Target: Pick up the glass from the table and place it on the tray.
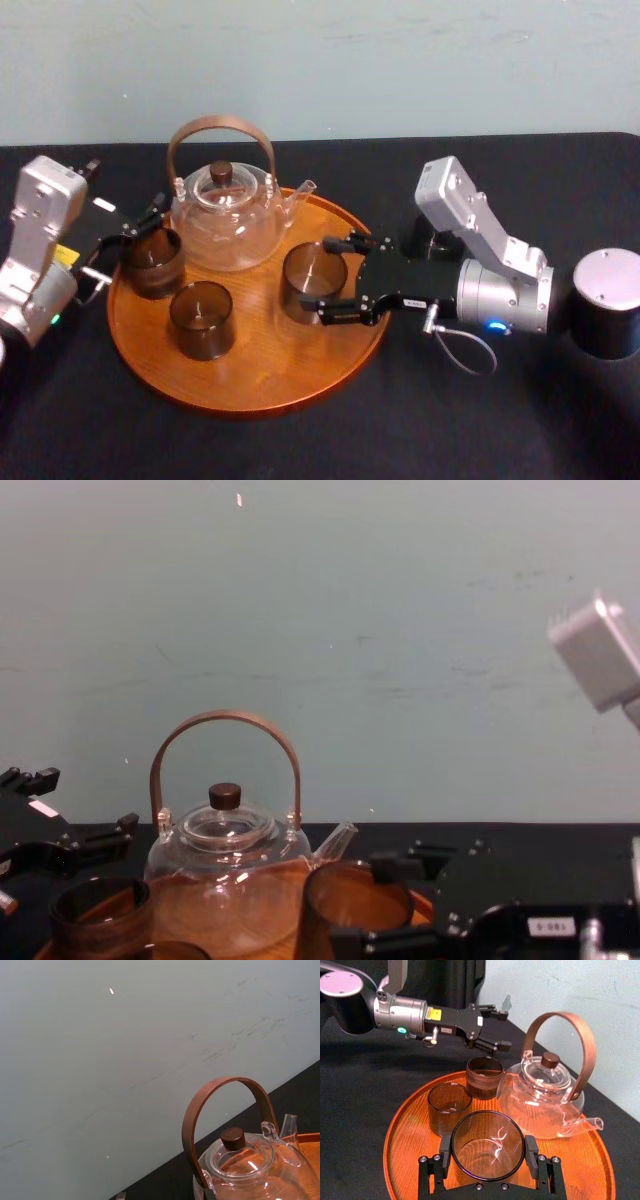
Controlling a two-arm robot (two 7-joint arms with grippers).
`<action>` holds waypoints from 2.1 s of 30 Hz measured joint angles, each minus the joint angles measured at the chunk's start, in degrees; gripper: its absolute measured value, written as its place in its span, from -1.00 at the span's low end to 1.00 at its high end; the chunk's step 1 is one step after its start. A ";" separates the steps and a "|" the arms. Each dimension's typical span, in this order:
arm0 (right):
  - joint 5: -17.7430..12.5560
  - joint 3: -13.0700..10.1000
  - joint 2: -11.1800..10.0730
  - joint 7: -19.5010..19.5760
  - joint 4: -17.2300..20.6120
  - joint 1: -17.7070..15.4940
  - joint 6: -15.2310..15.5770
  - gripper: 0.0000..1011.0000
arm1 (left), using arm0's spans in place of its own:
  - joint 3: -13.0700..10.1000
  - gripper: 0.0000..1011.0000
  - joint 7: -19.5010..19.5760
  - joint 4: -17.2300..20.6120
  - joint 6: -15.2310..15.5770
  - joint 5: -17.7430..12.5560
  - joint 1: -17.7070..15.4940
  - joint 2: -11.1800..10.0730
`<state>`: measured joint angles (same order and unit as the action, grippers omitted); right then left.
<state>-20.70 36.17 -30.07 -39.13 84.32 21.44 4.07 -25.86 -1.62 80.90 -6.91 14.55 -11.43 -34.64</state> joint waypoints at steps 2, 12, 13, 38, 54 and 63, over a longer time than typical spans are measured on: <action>0.17 0.32 0.29 0.22 -0.67 -0.05 -0.12 0.78 | 0.00 0.98 0.00 0.00 0.00 0.00 0.00 0.00; 1.30 1.07 0.86 0.71 -2.58 -0.81 -1.13 0.78 | 0.00 0.98 0.00 0.00 0.00 0.00 0.00 0.00; 1.36 1.12 0.91 0.71 -2.70 -0.85 -1.17 0.78 | 0.00 0.98 0.00 0.00 0.00 0.00 0.00 0.00; 3.68 1.93 2.27 1.24 -4.93 -1.68 -1.08 0.78 | 0.00 0.98 0.00 0.00 0.00 0.00 0.00 0.00; 4.13 1.92 2.27 1.62 -4.97 -1.79 -0.75 0.84 | 0.00 0.98 0.00 0.00 0.00 0.00 0.00 0.00; 4.09 1.92 2.24 1.50 -4.96 -1.75 -0.75 0.98 | 0.00 0.98 0.00 0.00 0.00 0.00 0.00 0.00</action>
<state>-16.61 38.09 -27.83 -37.62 79.35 19.69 3.32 -25.86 -1.62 80.90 -6.91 14.55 -11.43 -34.64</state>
